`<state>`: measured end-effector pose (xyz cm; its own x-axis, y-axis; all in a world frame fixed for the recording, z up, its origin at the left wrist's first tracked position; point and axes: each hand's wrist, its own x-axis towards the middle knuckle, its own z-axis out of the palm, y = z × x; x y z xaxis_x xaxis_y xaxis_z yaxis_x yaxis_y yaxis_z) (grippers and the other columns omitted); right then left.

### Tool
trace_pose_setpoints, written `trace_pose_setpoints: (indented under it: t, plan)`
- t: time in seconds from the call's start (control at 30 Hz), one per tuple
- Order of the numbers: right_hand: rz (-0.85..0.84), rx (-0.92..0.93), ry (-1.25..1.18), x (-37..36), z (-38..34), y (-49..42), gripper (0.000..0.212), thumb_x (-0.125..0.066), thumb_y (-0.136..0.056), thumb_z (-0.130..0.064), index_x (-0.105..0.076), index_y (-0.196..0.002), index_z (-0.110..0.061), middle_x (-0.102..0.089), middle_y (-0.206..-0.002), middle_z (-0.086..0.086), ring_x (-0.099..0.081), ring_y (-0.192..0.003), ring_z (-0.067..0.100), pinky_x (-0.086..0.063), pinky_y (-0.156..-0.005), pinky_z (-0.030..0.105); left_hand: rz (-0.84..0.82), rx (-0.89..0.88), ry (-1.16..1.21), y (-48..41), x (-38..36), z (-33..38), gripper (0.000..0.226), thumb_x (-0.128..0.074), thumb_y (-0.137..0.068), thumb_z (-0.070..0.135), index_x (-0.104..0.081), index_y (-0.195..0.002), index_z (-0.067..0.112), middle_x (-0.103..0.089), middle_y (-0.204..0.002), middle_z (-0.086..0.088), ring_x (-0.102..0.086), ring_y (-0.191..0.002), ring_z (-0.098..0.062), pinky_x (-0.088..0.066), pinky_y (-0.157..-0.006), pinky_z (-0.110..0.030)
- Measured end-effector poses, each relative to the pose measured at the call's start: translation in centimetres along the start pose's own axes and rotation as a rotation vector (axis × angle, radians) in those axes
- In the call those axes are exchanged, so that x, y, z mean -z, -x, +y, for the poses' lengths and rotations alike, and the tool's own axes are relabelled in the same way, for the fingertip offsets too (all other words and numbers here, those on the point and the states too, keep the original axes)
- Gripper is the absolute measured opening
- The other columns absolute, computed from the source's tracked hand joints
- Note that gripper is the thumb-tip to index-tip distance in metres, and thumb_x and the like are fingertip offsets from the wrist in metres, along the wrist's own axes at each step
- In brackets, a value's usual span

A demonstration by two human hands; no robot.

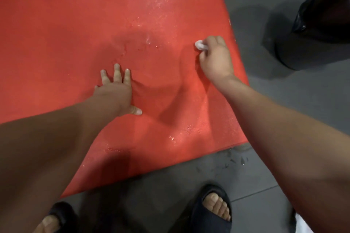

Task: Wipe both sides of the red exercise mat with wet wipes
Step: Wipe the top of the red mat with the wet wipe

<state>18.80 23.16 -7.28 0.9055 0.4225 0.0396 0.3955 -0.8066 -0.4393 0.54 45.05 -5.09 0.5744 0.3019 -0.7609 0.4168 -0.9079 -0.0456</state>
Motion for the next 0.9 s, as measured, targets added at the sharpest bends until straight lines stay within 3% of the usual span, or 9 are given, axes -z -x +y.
trace_pose_setpoints:
  t: [0.17, 0.3, 0.37, 0.43, 0.53, 0.6, 0.67, 0.8, 0.9]
  plan:
    - [-0.084, 0.178, 0.138, -1.5, 0.4, 0.3, 0.028, -0.051, -0.091, -0.009, -0.070, -0.111, -0.010, -0.061, -0.105, 0.015, -0.057, -0.094, 0.039, -0.040, -0.090, 0.034, -0.019, 0.016, -0.003, 0.0, 0.0, 0.3, 0.143, -0.078, -0.072, 0.066, 0.028, -0.155, 0.020, 0.042, -0.158, -0.008, 0.020, -0.149, -0.049, -0.019, -0.120, -0.064]
    - [-0.014, 0.021, 0.094, -1.7, 0.4, -0.6, 0.025, -0.045, -0.089, -0.007, -0.069, -0.093, -0.009, -0.058, -0.096, 0.016, -0.058, -0.094, 0.037, -0.041, -0.084, 0.029, -0.052, 0.020, 0.003, 0.2, 0.2, 0.4, 0.141, -0.077, -0.074, 0.065, 0.030, -0.154, 0.020, 0.044, -0.156, -0.008, 0.022, -0.149, -0.048, -0.017, -0.120, -0.064]
    - [0.000, -0.045, 0.080, -2.3, -0.9, -0.6, 0.026, -0.042, -0.091, -0.007, -0.068, -0.090, -0.005, -0.058, -0.094, 0.017, -0.059, -0.089, 0.038, -0.045, -0.083, 0.034, -0.054, 0.023, 0.004, 0.3, 0.4, 0.5, 0.141, -0.077, -0.074, 0.064, 0.030, -0.154, 0.020, 0.044, -0.157, -0.008, 0.023, -0.149, -0.048, -0.016, -0.121, -0.063]
    - [-0.057, 0.090, 0.066, -3.5, -3.3, 0.8, 0.021, -0.046, -0.091, -0.006, -0.067, -0.091, -0.004, -0.059, -0.093, 0.019, -0.059, -0.086, 0.038, -0.044, -0.080, 0.037, -0.053, 0.029, 0.006, 0.3, 0.5, 0.5, 0.141, -0.077, -0.074, 0.064, 0.030, -0.155, 0.020, 0.044, -0.157, -0.007, 0.023, -0.149, -0.047, -0.016, -0.121, -0.063]
    - [-0.300, 0.442, 0.008, -4.9, -6.1, 4.7, 0.016, -0.054, -0.092, -0.007, -0.067, -0.102, -0.006, -0.060, -0.104, 0.013, -0.056, -0.099, 0.030, -0.042, -0.082, 0.032, -0.043, 0.031, 0.004, 0.1, 0.2, 0.6, 0.141, -0.078, -0.074, 0.064, 0.029, -0.155, 0.021, 0.043, -0.157, -0.006, 0.023, -0.149, -0.047, -0.016, -0.121, -0.063]
    - [-0.330, 0.626, -0.008, -5.1, -5.6, 5.0, 0.016, -0.055, -0.098, -0.016, -0.067, -0.106, -0.009, -0.060, -0.107, 0.008, -0.055, -0.105, 0.026, -0.044, -0.090, 0.032, -0.044, 0.032, 0.003, 0.1, 0.1, 0.5, 0.141, -0.078, -0.074, 0.064, 0.029, -0.155, 0.020, 0.043, -0.157, -0.006, 0.023, -0.149, -0.047, -0.017, -0.121, -0.063]
    - [-0.290, 0.578, 0.043, -4.3, -4.1, 3.0, 0.017, -0.053, -0.099, -0.024, -0.067, -0.107, -0.017, -0.061, -0.105, 0.005, -0.056, -0.104, 0.024, -0.044, -0.095, 0.034, -0.044, 0.028, 0.000, 0.2, 0.1, 0.5, 0.141, -0.078, -0.074, 0.064, 0.029, -0.155, 0.020, 0.043, -0.157, -0.007, 0.023, -0.149, -0.047, -0.017, -0.121, -0.063]
    - [-0.066, 0.249, 0.166, -2.3, -0.9, -1.6, 0.024, -0.044, -0.091, -0.012, -0.065, -0.101, -0.016, -0.054, -0.091, 0.014, -0.054, -0.087, 0.036, -0.040, -0.076, 0.036, -0.052, 0.032, -0.007, 0.0, 0.2, 0.5, 0.141, -0.076, -0.074, 0.065, 0.030, -0.154, 0.019, 0.044, -0.157, -0.008, 0.023, -0.149, -0.048, -0.017, -0.121, -0.064]
    - [-0.070, 0.190, 0.115, -3.5, -3.4, 0.0, 0.026, -0.046, -0.095, -0.011, -0.069, -0.107, -0.009, -0.062, -0.099, 0.015, -0.059, -0.094, 0.036, -0.043, -0.085, 0.033, -0.063, 0.040, -0.011, -0.1, 0.3, 0.6, 0.143, -0.076, -0.072, 0.067, 0.030, -0.154, 0.019, 0.044, -0.157, -0.008, 0.023, -0.149, -0.048, -0.017, -0.120, -0.064]
